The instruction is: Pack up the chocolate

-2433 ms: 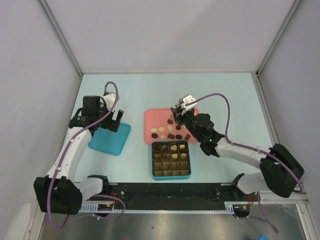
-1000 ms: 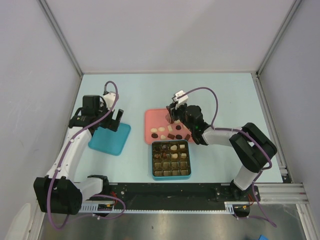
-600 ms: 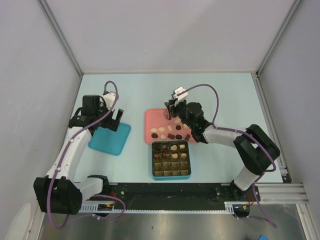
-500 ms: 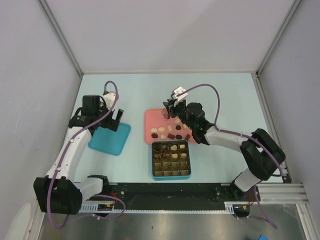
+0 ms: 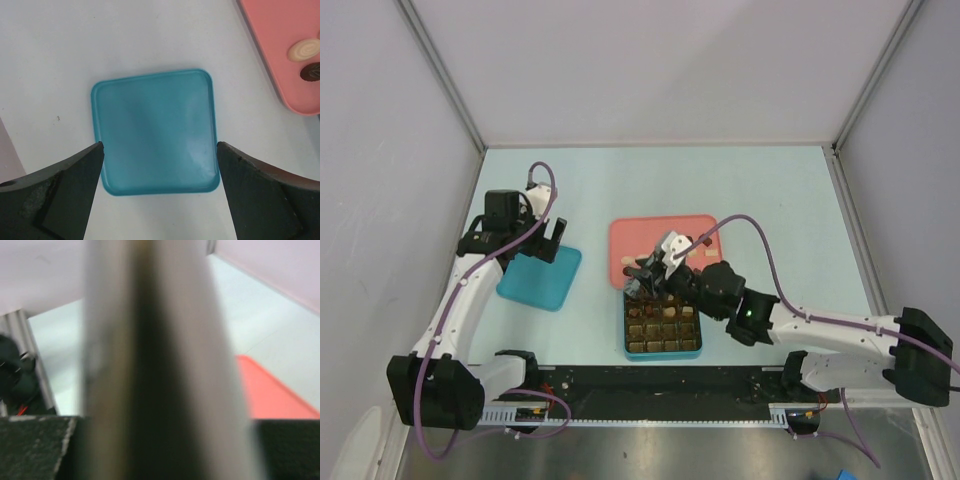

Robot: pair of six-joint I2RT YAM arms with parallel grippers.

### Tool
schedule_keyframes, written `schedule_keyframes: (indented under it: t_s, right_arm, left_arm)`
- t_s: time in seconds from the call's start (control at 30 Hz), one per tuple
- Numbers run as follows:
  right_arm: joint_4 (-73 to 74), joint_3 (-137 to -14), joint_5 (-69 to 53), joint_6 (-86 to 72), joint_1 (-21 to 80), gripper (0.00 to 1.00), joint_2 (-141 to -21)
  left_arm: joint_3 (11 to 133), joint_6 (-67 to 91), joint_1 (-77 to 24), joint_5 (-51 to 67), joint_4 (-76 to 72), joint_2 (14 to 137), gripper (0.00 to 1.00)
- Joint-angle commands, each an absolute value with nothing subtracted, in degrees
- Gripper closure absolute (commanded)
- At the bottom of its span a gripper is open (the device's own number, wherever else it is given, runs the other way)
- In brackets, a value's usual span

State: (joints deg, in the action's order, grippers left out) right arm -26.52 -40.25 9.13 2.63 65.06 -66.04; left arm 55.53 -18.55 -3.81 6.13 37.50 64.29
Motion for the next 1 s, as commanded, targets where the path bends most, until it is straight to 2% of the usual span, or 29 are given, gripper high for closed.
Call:
schedule_keyframes:
  t_s: [0.0, 0.3, 0.53, 0.83, 0.97]
  right_arm:
    - [-19.4, -38.5, 14.1, -2.8, 69.9, 0.79, -60.8]
    - [-19.2, -36.9, 15.5, -6.5, 75.3, 0.78, -60.6]
    - [-22.7, -36.9, 15.6, -6.8, 75.8, 0.75, -63.6]
    - [-25.7, -36.7, 17.1, -5.2, 75.7, 0.62, -65.4]
    - [-27.7, -36.7, 17.9, -3.6, 75.4, 0.6, -65.2]
  left_arm:
    - [57.2, -18.5, -3.5, 6.1, 37.4, 62.2, 0.0]
    - [57.0, -18.2, -3.4, 6.3, 37.7, 61.5, 0.0]
    - [56.9, -18.5, -3.5, 6.3, 37.5, 61.7, 0.0]
    - [56.7, -18.8, -3.5, 6.2, 37.2, 62.3, 0.0]
    - [56.7, -18.9, -3.5, 6.2, 37.0, 62.3, 0.0]
